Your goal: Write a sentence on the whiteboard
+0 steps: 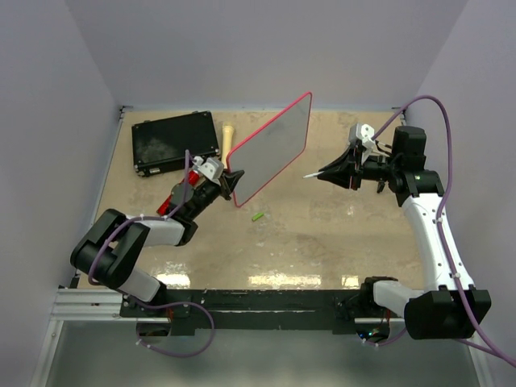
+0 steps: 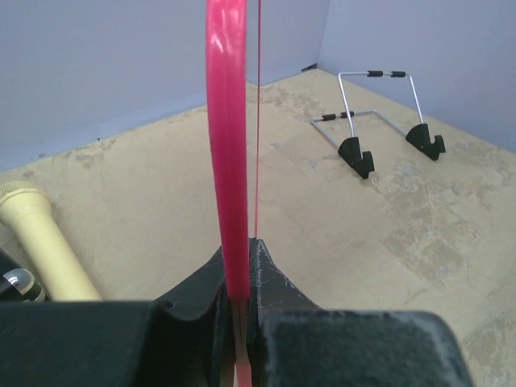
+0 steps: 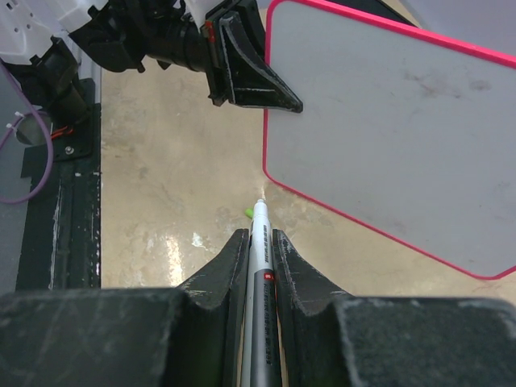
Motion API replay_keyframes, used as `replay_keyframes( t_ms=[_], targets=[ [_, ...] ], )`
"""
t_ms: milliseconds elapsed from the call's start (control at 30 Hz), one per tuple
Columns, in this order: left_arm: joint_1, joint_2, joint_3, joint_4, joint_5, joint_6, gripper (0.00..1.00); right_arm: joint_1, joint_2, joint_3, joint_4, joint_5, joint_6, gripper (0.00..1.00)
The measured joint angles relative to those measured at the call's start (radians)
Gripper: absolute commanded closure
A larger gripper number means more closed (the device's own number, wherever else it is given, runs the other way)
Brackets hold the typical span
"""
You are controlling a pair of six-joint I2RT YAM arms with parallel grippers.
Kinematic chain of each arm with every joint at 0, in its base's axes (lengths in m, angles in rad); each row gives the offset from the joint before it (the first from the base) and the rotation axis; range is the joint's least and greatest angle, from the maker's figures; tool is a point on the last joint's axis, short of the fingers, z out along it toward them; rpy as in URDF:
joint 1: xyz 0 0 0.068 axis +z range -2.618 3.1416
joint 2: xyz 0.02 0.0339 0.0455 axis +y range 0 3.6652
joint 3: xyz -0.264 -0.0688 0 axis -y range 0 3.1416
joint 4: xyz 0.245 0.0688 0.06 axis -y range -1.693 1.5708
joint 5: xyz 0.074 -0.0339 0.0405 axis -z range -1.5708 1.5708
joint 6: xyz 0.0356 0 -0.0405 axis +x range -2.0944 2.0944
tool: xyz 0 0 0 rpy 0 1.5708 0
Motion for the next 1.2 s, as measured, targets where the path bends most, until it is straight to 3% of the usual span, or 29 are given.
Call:
replay_keyframes(
  t_ms=[633,967,1200],
  targets=[
    [0.102,-0.047,0.276,-0.394,0.085,-0.320,1.00,0.000,0.000,0.001,-0.037,0.002,-0.043,1.00],
    [0.148,-0.056,0.276,-0.440,0.251,-0.525,1.00,0.000,0.000,0.068,-0.145,0.028,-0.119,1.00],
    [0.165,-0.055,0.233,-0.348,0.344,-0.662,1.00,0.002,0.000,0.090,-0.208,0.039,-0.172,1.00]
  ],
)
